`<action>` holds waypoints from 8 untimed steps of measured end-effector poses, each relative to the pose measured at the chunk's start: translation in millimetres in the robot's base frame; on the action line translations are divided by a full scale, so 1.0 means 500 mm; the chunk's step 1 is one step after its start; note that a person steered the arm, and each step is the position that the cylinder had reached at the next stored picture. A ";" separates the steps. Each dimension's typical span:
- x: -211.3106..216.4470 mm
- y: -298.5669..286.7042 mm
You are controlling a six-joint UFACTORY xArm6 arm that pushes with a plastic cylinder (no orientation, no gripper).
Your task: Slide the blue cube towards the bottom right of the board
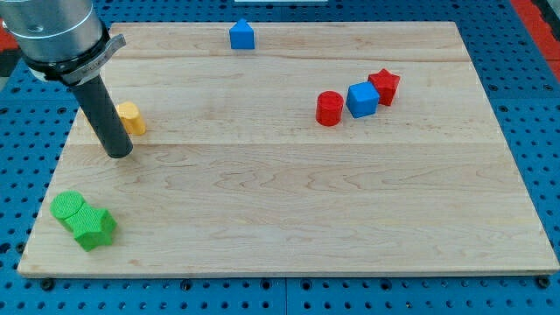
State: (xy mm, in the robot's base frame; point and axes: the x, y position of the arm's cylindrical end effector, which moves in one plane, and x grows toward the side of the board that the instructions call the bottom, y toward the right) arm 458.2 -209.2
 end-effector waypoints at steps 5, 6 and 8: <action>-0.065 0.190; -0.134 0.395; -0.254 0.503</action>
State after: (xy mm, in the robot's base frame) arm 331.3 42.4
